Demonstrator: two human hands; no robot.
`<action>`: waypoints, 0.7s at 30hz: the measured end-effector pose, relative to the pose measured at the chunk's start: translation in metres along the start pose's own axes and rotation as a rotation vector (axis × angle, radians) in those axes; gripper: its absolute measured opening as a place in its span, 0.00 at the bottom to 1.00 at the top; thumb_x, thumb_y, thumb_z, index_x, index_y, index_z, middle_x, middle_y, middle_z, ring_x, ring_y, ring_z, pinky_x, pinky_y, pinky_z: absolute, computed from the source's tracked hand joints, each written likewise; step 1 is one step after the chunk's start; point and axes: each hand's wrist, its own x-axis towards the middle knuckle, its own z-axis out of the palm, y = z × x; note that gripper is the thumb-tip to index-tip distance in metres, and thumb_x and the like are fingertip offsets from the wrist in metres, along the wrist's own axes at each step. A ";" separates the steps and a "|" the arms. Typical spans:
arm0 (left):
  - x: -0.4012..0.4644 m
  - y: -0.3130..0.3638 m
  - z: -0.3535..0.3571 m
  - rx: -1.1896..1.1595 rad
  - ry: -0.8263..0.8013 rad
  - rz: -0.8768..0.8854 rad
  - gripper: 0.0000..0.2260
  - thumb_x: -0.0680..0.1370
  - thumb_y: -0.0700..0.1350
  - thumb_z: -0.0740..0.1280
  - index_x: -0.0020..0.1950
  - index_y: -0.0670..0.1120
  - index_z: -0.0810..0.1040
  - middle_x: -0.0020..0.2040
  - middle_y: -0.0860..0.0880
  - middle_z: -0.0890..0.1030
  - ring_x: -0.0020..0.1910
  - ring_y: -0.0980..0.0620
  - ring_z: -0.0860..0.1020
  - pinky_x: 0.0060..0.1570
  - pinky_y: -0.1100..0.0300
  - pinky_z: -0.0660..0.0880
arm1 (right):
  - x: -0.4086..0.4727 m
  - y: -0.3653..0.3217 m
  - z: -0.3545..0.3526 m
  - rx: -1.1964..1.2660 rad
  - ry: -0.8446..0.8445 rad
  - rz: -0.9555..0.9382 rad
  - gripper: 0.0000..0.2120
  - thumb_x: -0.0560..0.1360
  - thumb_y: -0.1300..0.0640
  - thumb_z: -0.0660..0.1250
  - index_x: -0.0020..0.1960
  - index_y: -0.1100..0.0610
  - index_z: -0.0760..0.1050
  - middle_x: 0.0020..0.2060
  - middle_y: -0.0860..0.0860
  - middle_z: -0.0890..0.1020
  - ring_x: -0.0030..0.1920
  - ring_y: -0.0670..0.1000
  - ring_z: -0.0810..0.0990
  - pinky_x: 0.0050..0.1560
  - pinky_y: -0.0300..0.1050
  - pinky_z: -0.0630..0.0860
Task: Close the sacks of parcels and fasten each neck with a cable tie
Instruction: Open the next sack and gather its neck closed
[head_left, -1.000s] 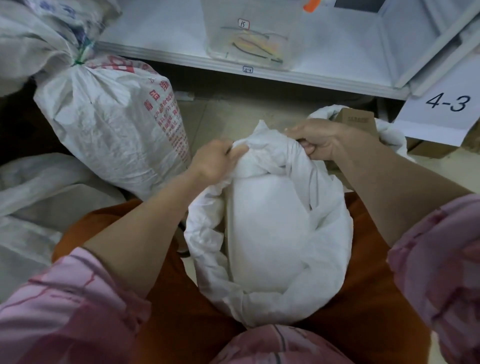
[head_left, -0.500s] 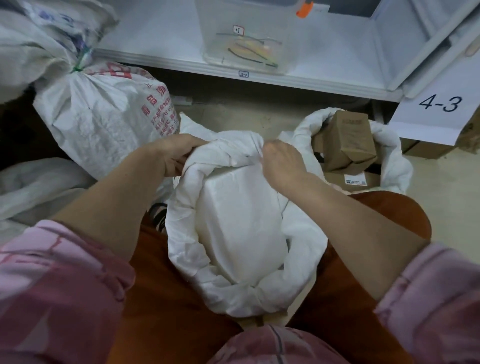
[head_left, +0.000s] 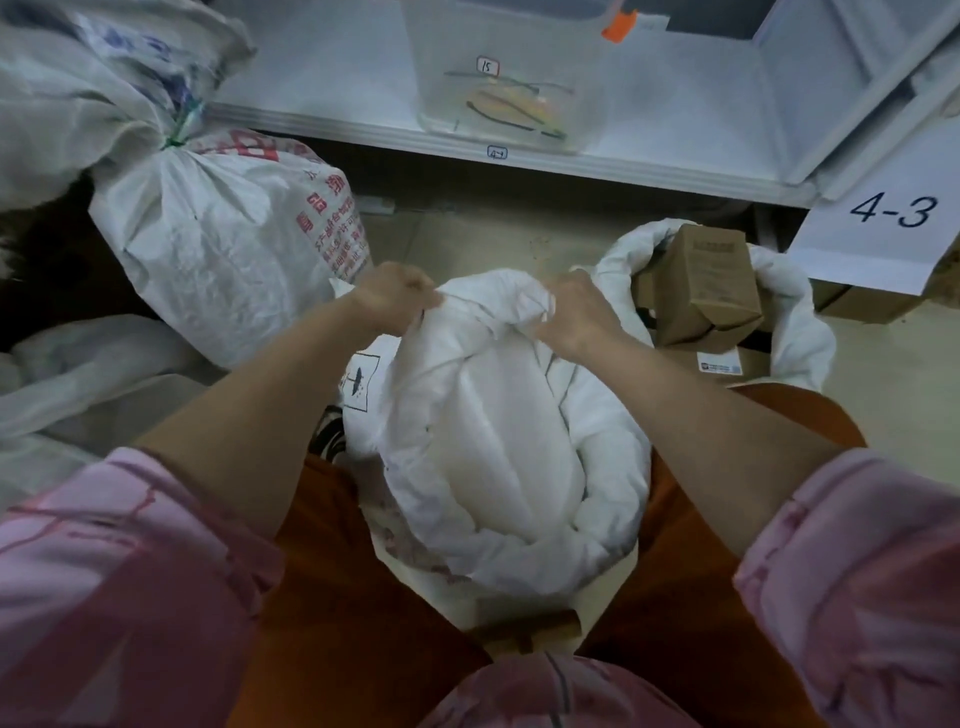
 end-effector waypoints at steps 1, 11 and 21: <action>-0.002 -0.004 0.000 -0.105 -0.061 -0.009 0.07 0.79 0.45 0.65 0.53 0.43 0.78 0.38 0.47 0.75 0.32 0.54 0.73 0.35 0.60 0.76 | 0.000 0.005 0.005 -0.025 -0.002 -0.019 0.18 0.74 0.50 0.67 0.61 0.57 0.73 0.57 0.54 0.74 0.55 0.55 0.77 0.44 0.46 0.73; 0.002 -0.017 -0.016 -0.127 -0.227 -0.161 0.04 0.79 0.42 0.65 0.46 0.44 0.77 0.35 0.48 0.73 0.32 0.53 0.70 0.29 0.64 0.68 | 0.016 -0.003 0.024 0.028 -0.044 -0.147 0.09 0.76 0.55 0.64 0.48 0.60 0.76 0.46 0.57 0.78 0.51 0.56 0.75 0.45 0.46 0.69; 0.007 0.023 0.049 0.529 0.162 0.191 0.30 0.74 0.61 0.66 0.71 0.49 0.66 0.67 0.47 0.71 0.61 0.42 0.74 0.55 0.51 0.72 | 0.042 0.010 -0.013 0.692 -0.273 0.222 0.16 0.76 0.64 0.65 0.58 0.76 0.72 0.50 0.73 0.76 0.42 0.52 0.70 0.39 0.44 0.66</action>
